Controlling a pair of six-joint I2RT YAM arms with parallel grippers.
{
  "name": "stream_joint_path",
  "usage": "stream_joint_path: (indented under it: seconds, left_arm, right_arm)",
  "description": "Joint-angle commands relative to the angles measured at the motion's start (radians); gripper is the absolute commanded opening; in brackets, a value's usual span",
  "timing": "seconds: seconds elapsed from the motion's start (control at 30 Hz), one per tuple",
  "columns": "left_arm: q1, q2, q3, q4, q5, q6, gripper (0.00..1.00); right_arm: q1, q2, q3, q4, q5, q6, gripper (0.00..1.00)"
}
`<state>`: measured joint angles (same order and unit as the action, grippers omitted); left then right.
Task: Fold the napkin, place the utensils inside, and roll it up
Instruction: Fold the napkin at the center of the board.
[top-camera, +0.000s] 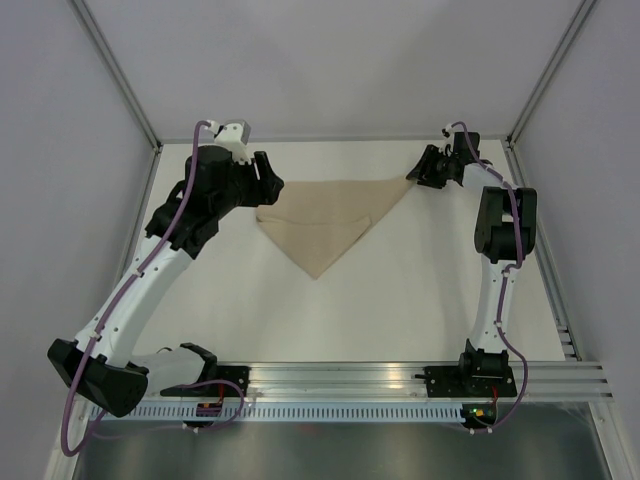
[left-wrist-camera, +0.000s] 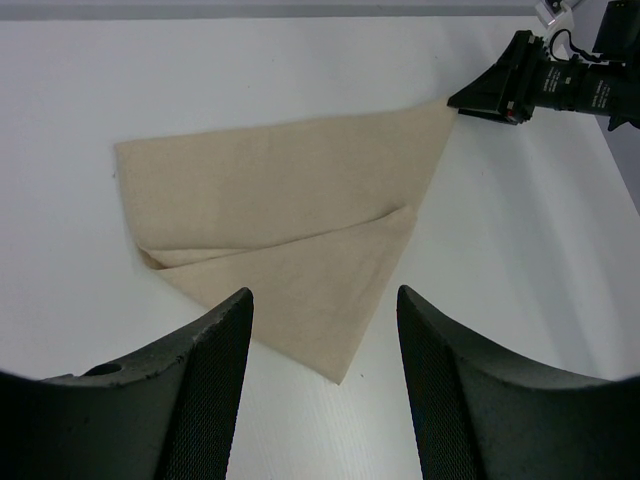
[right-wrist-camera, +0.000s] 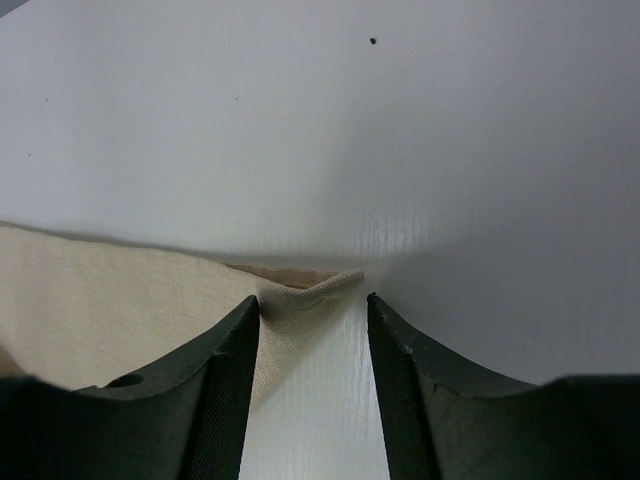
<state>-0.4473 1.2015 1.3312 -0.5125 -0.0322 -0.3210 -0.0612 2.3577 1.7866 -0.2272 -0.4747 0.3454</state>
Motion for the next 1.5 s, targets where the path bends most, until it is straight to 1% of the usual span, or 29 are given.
stream_joint_path:
  seconds: [0.0,0.1,0.17,0.2,0.3,0.33,0.43,0.53,0.77,1.0,1.33,1.47]
  left_arm:
    - [-0.002,-0.016,-0.01,0.034,0.008,-0.029,0.64]
    - [-0.002,-0.013,-0.009,0.034,0.009,-0.029,0.64]
    - [-0.002,-0.01,-0.006,0.034,0.011,-0.029,0.64]
    - [-0.002,-0.007,-0.007,0.034,0.012,-0.029,0.64]
    - [-0.002,-0.005,-0.01,0.034,0.014,-0.032,0.64]
    - [-0.002,-0.005,-0.01,0.035,0.014,-0.032,0.64]
    - [-0.002,-0.005,-0.012,0.034,0.015,-0.033,0.64]
    - [-0.001,-0.003,-0.013,0.034,0.017,-0.033,0.64]
    - [-0.002,-0.005,-0.015,0.035,0.02,-0.038,0.64]
    - [-0.002,-0.005,-0.024,0.049,0.028,-0.05,0.64]
    - [-0.002,-0.016,-0.032,0.058,0.028,-0.052,0.64]
    - [-0.002,-0.022,-0.035,0.065,0.028,-0.053,0.64]
  right_arm:
    - [-0.002,0.041,0.013,-0.006,-0.007,0.056,0.52]
    - [-0.002,0.045,0.013,0.0,-0.007,0.058,0.5]
    - [0.0,0.046,0.013,0.003,-0.007,0.06,0.45]
    - [-0.002,0.046,0.008,0.008,-0.008,0.063,0.44]
    - [0.0,0.045,0.005,0.017,-0.016,0.063,0.34]
    - [-0.002,0.041,0.007,0.02,-0.021,0.061,0.27]
    - [0.0,0.028,-0.001,0.037,-0.028,0.058,0.16]
    - [0.0,0.012,-0.006,0.057,-0.045,0.055,0.1]
    - [0.018,-0.08,-0.071,0.121,-0.065,0.024,0.08]
    - [0.055,-0.196,-0.125,0.127,-0.058,-0.031,0.07]
    - [0.202,-0.394,-0.24,0.135,-0.002,-0.147,0.06]
    - [0.291,-0.459,-0.276,0.109,0.039,-0.232,0.06]
